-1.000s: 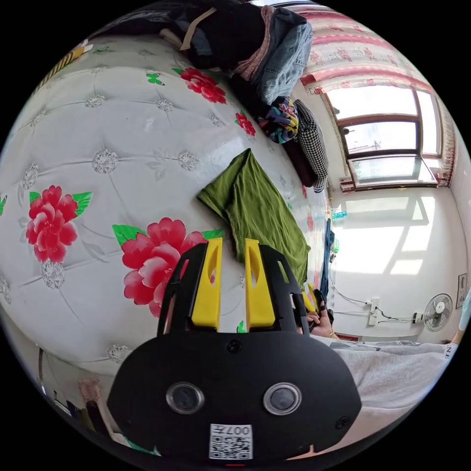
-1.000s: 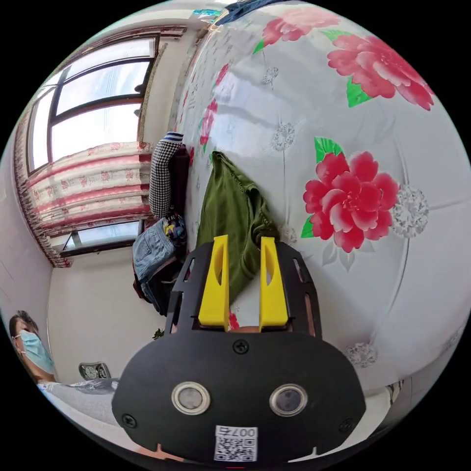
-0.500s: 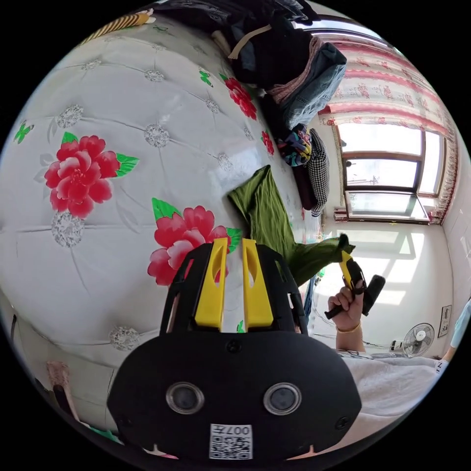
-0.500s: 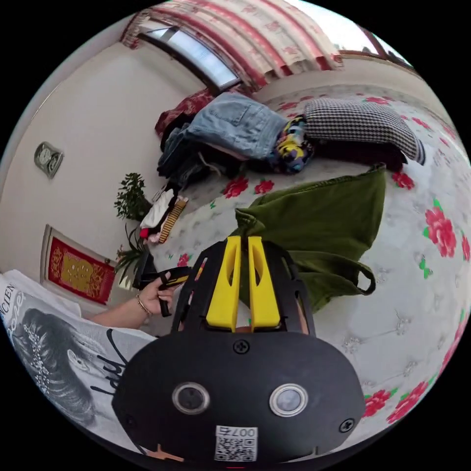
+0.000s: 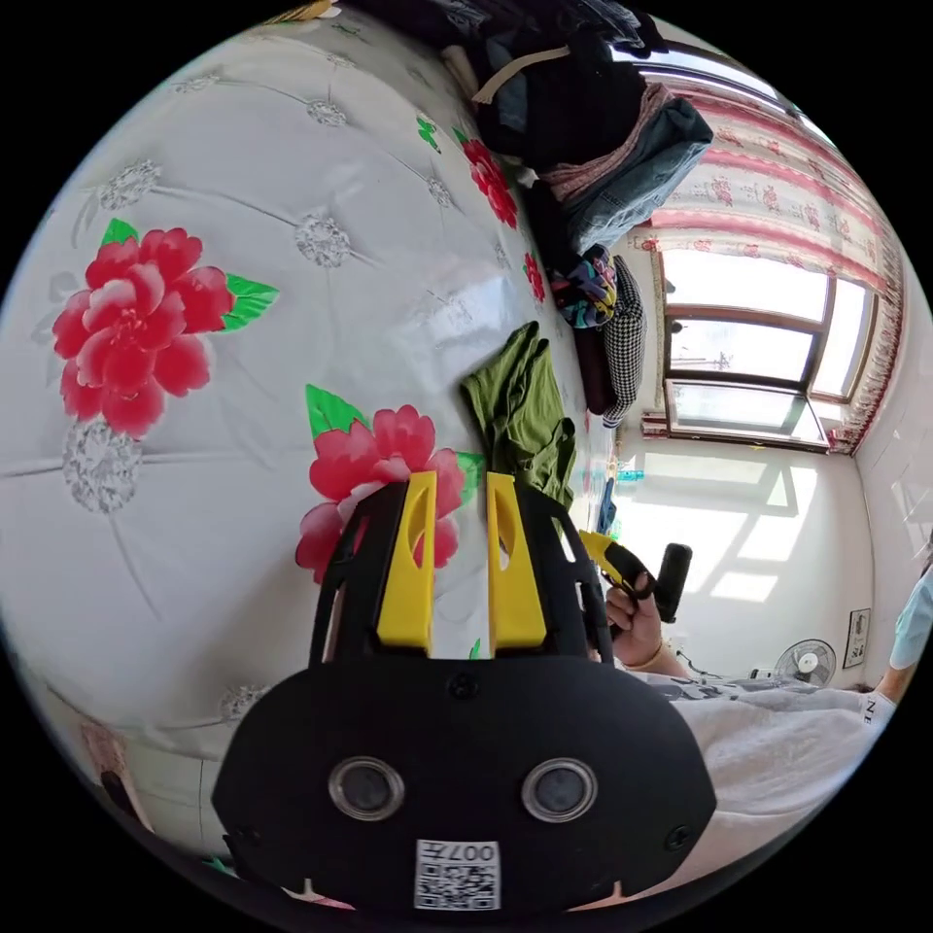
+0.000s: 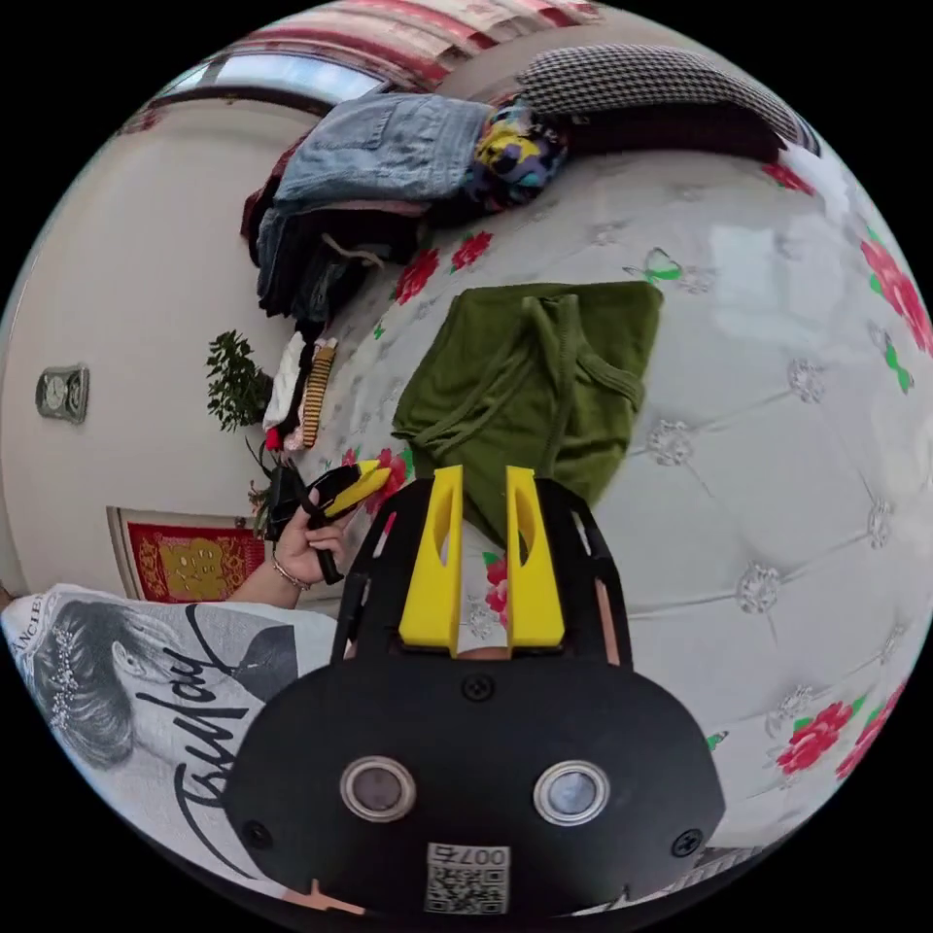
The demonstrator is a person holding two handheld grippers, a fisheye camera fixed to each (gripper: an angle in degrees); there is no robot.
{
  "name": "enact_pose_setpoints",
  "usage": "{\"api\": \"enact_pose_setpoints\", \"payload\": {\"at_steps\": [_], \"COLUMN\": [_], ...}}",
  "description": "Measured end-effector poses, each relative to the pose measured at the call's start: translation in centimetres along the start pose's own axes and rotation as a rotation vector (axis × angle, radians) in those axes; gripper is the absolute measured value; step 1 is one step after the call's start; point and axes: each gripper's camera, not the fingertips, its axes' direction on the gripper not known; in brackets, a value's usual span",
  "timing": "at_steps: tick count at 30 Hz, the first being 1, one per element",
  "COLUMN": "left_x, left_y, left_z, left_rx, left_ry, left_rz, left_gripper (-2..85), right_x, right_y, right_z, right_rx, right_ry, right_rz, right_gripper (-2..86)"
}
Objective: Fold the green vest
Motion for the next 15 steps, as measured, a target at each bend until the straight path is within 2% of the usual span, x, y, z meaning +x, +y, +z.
{"api": "enact_pose_setpoints", "payload": {"at_steps": [4, 9, 11, 13, 15], "left_x": [-0.3, -1.8, -2.1, -2.4, -2.5], "left_y": [-1.6, -2.6, -2.9, -2.9, -2.7], "left_z": [1.2, 2.3, 3.0, 4.2, 3.9], "left_rx": [-0.056, -0.088, -0.117, -0.194, -0.186], "left_ry": [0.075, 0.173, 0.172, 0.090, 0.137], "left_rz": [0.035, 0.025, 0.033, 0.046, 0.052], "left_gripper": [12.7, 13.1, 10.6, 1.3, 0.2], "right_x": [6.8, 9.3, 9.5, 9.8, 9.6], "right_y": [3.1, 4.2, 3.9, 3.4, 3.1], "right_z": [-0.9, 2.6, 3.5, 3.7, 2.6], "right_rx": [0.051, 0.036, 0.029, -0.016, -0.020], "right_ry": [-0.149, -0.345, -0.378, -0.412, -0.425], "right_rz": [0.251, 0.357, 0.366, 0.358, 0.318], "right_gripper": [6.1, 6.6, 6.5, 6.3, 6.0]}}
